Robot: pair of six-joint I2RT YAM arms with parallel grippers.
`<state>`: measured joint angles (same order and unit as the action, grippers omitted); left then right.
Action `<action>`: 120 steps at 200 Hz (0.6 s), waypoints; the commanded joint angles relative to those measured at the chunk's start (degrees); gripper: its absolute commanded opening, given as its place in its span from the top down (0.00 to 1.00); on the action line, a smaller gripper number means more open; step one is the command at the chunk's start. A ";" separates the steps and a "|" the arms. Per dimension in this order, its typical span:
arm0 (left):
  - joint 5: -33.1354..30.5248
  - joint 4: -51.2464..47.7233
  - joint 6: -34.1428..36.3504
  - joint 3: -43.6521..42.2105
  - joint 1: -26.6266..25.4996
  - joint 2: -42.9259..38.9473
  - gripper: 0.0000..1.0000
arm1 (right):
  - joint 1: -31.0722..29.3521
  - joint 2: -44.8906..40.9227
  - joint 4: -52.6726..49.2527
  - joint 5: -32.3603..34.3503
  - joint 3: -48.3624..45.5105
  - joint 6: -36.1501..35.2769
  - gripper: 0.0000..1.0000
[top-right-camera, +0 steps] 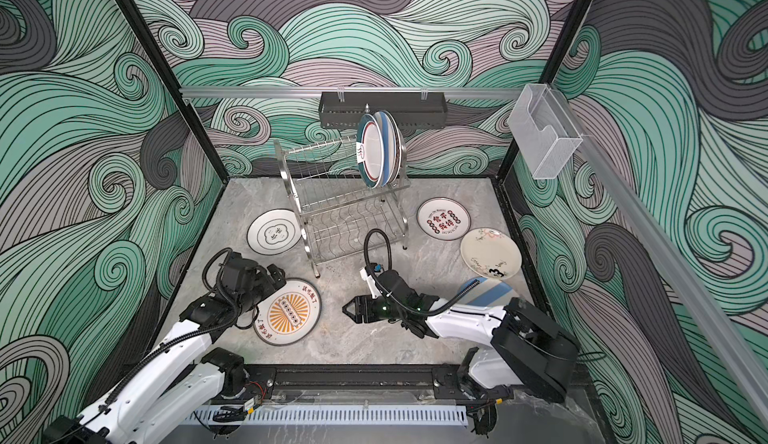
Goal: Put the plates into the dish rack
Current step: 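Push the orange-sunburst plate with the left gripper toward the right gripper, then grip the sunburst plate rim with the right gripper and tilt it upright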
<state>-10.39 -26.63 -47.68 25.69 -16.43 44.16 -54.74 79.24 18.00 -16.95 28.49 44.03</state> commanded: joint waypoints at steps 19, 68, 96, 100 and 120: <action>-1.28 -0.38 4.44 -0.76 5.59 3.73 0.01 | -2.03 6.78 5.89 3.88 6.25 1.47 0.28; 7.21 5.28 3.04 -4.40 7.83 6.12 0.01 | -2.60 19.27 8.28 -1.48 13.52 1.69 0.30; 10.27 5.37 1.95 -5.36 7.89 4.75 0.01 | -3.06 23.75 8.03 -3.93 16.61 1.69 0.34; 10.75 5.50 1.88 -5.59 7.89 4.49 0.01 | -3.08 24.09 7.84 -4.08 16.91 1.67 0.34; 13.27 6.48 1.07 -6.62 7.83 3.42 0.01 | -3.07 25.30 6.44 -3.78 17.82 1.91 0.35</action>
<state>-1.76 -22.02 -45.12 20.03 -9.02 49.10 -57.65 103.55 24.45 -19.42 44.53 45.69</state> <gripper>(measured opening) 0.986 0.656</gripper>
